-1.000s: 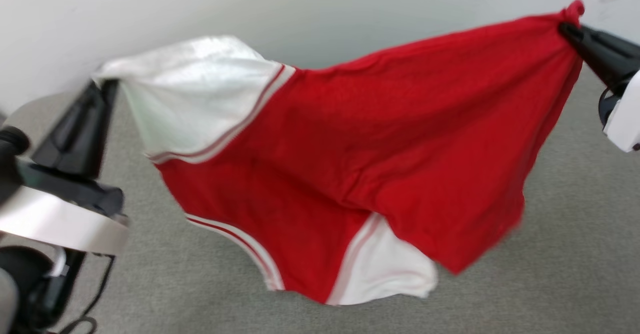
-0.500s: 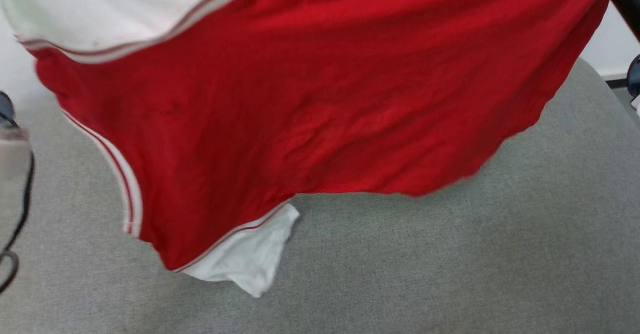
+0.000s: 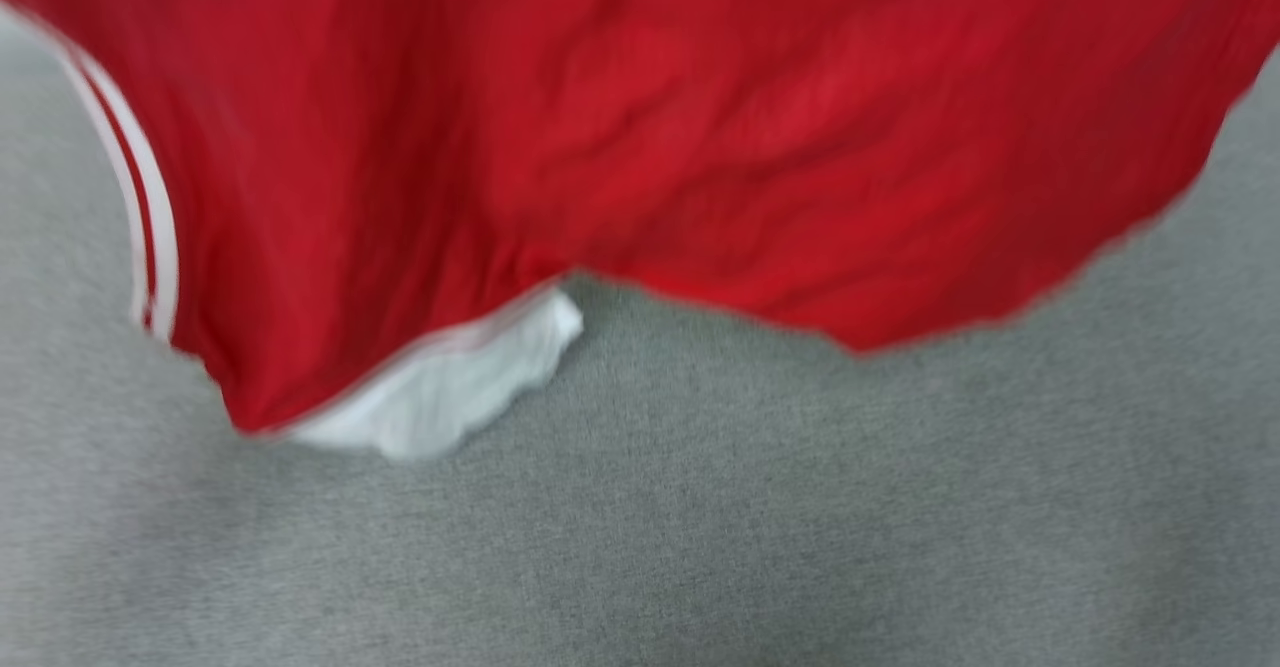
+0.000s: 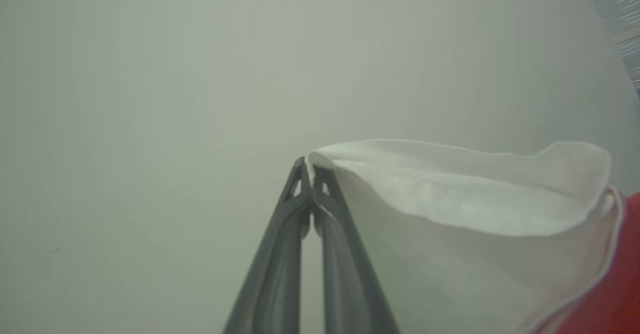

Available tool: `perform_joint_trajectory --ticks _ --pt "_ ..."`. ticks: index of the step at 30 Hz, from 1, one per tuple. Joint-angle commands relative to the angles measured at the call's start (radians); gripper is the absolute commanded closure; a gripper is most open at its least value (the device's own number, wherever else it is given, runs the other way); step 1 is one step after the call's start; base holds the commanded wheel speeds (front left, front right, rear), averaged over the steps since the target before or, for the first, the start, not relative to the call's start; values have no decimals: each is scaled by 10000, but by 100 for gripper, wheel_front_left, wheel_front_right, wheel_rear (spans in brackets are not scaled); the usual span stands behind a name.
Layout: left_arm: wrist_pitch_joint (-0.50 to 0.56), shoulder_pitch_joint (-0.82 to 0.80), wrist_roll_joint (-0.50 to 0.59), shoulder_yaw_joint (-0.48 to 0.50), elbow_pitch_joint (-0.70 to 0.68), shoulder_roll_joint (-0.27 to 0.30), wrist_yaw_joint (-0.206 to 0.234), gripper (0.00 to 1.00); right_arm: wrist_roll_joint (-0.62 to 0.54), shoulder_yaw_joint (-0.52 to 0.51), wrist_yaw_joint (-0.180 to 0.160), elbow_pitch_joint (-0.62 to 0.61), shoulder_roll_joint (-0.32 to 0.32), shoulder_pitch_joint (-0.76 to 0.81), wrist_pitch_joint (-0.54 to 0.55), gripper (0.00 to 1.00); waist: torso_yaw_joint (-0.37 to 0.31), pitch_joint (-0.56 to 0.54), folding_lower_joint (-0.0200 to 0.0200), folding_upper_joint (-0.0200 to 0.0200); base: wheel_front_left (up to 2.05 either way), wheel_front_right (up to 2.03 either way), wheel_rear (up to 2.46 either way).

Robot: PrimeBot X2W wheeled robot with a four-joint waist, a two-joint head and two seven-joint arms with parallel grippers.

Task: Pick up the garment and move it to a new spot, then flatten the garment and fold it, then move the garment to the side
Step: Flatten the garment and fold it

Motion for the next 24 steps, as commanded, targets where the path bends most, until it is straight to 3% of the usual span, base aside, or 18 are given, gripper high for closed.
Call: perform_joint_trajectory --ticks 1,7,12,19,24 --pt "56 -840 47 -212 289 33 -186 100 -144 -61 -4 206 -57 -581 -198 100 -13 1105 0 -1 0 0 0" --pt "126 -3863 292 -1052 1782 -167 -876 100 -665 55 -4 1165 -135 -2450 -837 100 125 2601 0 -1 0 0 0" --pt "-162 -6576 790 -1799 3719 -703 -1449 100 -1330 368 -5 2590 -261 -4282 -1643 100 318 3627 0 -1 0 0 0" --pt "-922 -9579 1334 -2345 6531 -1562 -1811 100 -2333 746 -8 4901 -45 -6635 -3104 100 554 4670 0 -1 0 0 0" --pt "-1752 -10244 1491 -2606 8007 -2073 -1926 100 -3056 938 -8 6368 175 -7619 -4377 100 797 5057 0 -1 0 0 0"
